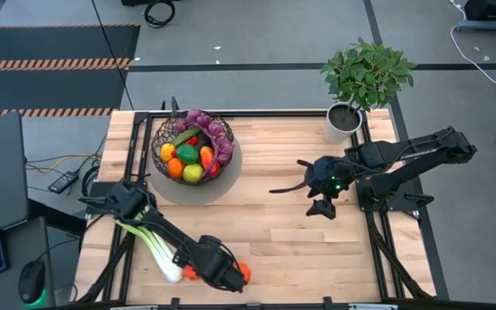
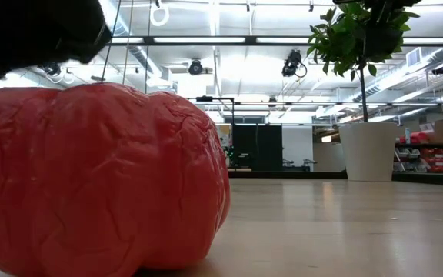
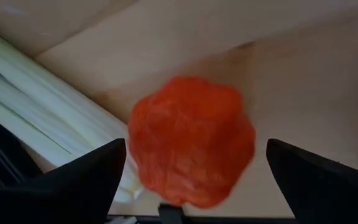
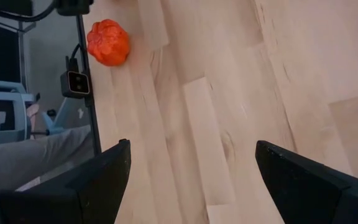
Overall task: Build produce basket
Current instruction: Put the left orange pumpkin into the black wire basket
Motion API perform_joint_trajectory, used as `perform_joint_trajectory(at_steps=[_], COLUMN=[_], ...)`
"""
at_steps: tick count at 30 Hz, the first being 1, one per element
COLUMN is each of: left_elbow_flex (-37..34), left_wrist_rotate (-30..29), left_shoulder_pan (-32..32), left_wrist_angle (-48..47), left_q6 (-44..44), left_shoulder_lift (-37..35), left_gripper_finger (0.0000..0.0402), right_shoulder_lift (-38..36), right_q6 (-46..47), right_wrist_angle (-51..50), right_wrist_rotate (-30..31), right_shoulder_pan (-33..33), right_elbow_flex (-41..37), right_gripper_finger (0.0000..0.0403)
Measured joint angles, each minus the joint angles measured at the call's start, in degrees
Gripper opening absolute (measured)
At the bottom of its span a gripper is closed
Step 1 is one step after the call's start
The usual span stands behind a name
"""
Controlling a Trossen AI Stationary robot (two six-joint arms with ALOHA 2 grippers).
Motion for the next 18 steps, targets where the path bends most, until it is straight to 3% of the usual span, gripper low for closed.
perform_joint_trajectory(at_steps=[5, 10, 18], left_elbow_flex=[-3.1, -8.4, -9.0], left_wrist_rotate=[0.5, 5.3, 6.6], left_shoulder_pan=[0.0, 0.0, 1.9], left_wrist_angle=[1.9, 8.5, 9.1], left_q6=[0.1, 1.4, 2.5], left_shoulder_lift=[0.5, 0.3, -0.1], left_gripper_finger=[0.0394, 0.0394, 0.0393], right_shoulder_lift=[0.0, 0.0, 0.0], right_q6=[0.2, 1.5, 2.3], right_wrist_angle=[-0.4, -0.5, -0.7], right_wrist_rotate=[-0.1, -0.4, 0.0], right_shoulder_pan=[0.7, 0.8, 0.8], right_elbow_flex=[0.0, 0.0, 0.0], right_gripper_finger=[0.0348, 0.0348, 0.0348])
